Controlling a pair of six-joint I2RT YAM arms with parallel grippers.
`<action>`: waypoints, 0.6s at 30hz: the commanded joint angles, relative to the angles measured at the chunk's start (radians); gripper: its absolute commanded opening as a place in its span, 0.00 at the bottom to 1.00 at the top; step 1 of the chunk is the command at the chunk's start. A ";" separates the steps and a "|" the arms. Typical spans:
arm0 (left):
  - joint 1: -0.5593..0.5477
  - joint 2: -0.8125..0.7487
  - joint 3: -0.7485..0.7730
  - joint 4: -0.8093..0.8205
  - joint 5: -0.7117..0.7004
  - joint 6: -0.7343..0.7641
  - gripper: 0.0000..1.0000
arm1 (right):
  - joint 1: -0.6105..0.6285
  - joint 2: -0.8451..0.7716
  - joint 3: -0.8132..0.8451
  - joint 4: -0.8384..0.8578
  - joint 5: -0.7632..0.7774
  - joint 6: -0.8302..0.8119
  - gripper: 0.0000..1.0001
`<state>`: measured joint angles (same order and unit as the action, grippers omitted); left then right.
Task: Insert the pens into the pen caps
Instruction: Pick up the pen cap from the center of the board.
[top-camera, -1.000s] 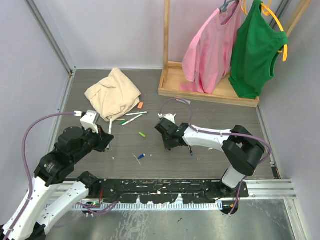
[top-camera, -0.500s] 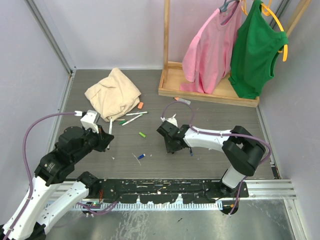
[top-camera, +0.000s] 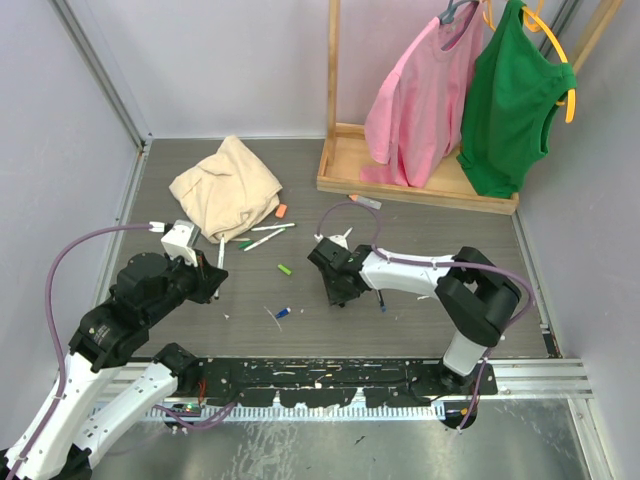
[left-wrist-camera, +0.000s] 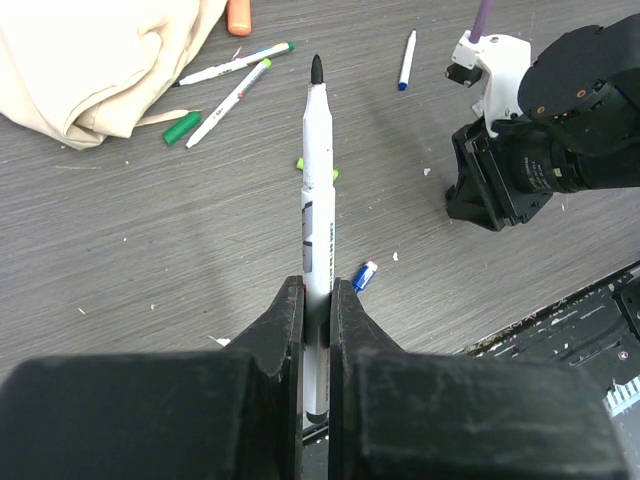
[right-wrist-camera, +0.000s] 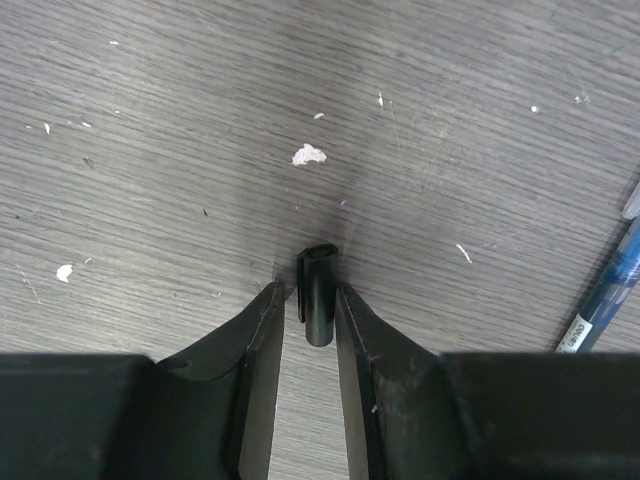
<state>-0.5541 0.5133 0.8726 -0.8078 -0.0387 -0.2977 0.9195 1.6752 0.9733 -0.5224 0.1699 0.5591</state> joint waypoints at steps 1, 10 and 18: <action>0.003 -0.001 0.003 0.022 0.000 0.016 0.00 | -0.003 0.038 0.046 -0.027 0.032 -0.009 0.33; 0.004 0.002 0.002 0.022 0.000 0.017 0.00 | -0.002 0.082 0.064 -0.058 0.076 -0.026 0.33; 0.003 -0.001 0.002 0.021 -0.005 0.015 0.00 | -0.003 0.086 0.066 -0.064 0.069 -0.046 0.24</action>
<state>-0.5541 0.5133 0.8726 -0.8078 -0.0395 -0.2974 0.9199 1.7309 1.0401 -0.5655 0.2001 0.5400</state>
